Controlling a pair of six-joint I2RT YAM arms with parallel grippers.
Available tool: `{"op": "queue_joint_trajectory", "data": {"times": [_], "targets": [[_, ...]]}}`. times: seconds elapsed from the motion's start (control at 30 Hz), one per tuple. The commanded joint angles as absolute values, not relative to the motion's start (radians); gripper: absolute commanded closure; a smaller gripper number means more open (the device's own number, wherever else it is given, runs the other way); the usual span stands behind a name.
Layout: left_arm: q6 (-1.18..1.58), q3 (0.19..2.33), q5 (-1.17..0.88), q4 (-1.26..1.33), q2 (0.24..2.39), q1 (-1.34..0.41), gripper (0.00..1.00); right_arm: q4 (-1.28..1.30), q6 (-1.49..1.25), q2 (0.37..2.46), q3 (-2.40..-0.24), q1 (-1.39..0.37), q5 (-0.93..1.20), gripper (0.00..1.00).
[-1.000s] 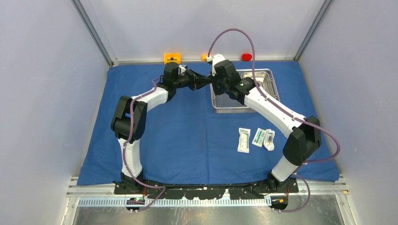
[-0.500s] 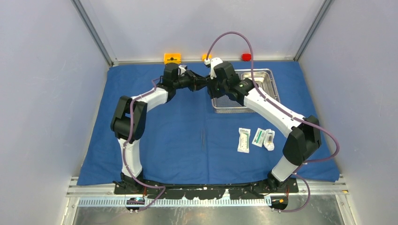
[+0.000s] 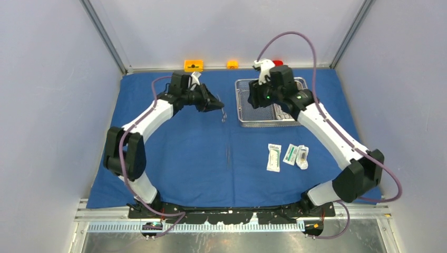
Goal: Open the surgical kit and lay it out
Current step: Place the medical item in the surgical kit.
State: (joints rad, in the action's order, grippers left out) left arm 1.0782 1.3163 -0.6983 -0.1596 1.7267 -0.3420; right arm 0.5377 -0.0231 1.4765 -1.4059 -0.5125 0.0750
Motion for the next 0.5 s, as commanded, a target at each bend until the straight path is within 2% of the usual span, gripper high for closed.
{"op": "queue_joint_trajectory", "data": {"times": [0.0,0.17,0.47], "targets": [[0.649,1.224,-0.579,-0.557,1.615,-0.365,1.00,0.488,0.031,1.384,-1.351,-0.450,0.141,0.45],[0.486,1.053,-0.424,-0.643,1.467,-0.394,1.00,0.424,0.032,1.329,-1.260,-0.385,0.161,0.44],[0.376,0.968,-0.274,-0.704,1.308,-0.380,1.00,0.415,0.054,1.261,-1.159,-0.320,0.175,0.44]]}}
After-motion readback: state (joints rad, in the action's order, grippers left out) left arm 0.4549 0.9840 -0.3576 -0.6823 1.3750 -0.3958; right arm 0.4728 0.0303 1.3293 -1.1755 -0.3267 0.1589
